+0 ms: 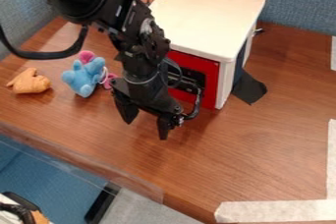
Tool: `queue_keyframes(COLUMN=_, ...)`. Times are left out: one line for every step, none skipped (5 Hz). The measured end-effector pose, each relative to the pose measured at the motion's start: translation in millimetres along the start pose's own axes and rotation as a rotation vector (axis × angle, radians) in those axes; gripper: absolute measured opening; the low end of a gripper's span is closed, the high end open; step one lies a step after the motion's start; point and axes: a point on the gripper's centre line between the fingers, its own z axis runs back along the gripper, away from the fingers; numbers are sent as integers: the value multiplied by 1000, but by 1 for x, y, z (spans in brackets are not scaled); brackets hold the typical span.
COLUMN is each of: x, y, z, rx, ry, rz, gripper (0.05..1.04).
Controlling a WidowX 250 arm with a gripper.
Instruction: Close the drawer
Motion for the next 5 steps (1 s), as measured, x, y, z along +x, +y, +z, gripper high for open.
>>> queue_keyframes(x=-1, y=4, z=0, rx=8, ry=1, rz=9, gripper=999)
queue_keyframes(x=0, y=4, z=11, rx=10, ry=-25, rz=21, gripper=999)
queue_keyframes(x=-12, y=-5, z=29, rx=-10, ry=-44, rz=0, gripper=999)
queue_keyframes(x=-26, y=-14, z=49, rx=-19, ry=-68, rz=-32, gripper=999)
queue_keyframes(x=-38, y=-23, z=63, rx=-11, ry=-72, rz=-56, gripper=999)
